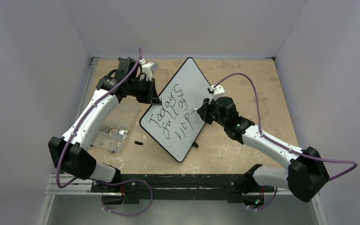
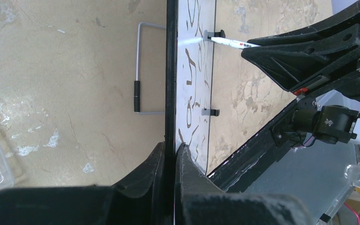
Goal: Write a sentence on the whiteboard
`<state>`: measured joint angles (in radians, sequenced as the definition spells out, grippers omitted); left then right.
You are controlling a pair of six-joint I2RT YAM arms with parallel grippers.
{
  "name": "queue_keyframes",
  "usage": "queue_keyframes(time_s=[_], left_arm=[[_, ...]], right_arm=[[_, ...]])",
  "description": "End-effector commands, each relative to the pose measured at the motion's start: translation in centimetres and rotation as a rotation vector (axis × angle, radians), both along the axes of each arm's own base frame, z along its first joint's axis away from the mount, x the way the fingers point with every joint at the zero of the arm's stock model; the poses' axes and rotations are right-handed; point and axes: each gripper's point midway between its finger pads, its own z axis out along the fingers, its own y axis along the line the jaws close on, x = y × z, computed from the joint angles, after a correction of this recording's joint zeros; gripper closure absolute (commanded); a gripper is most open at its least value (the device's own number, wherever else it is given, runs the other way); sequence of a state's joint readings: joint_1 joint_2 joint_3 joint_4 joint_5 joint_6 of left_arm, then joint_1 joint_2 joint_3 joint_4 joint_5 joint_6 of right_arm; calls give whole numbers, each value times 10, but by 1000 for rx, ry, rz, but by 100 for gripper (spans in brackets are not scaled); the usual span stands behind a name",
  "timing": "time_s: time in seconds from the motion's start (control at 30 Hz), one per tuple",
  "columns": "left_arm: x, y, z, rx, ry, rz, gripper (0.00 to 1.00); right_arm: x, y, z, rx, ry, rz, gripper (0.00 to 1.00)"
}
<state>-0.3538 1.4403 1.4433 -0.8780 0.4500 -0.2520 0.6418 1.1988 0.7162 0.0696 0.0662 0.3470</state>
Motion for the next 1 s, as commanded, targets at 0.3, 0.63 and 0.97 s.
queue_keyframes(time_s=[0.3, 0.63, 0.97], left_arm=[[19, 24, -3, 117, -85, 73, 100], [20, 24, -3, 119, -84, 77, 100], [19, 24, -3, 119, -85, 76, 100]], right_arm=[[-18, 10, -7, 50, 25, 76, 100], [-34, 8, -19, 81, 65, 96, 100], [-32, -6, -38, 42, 118, 2, 100]])
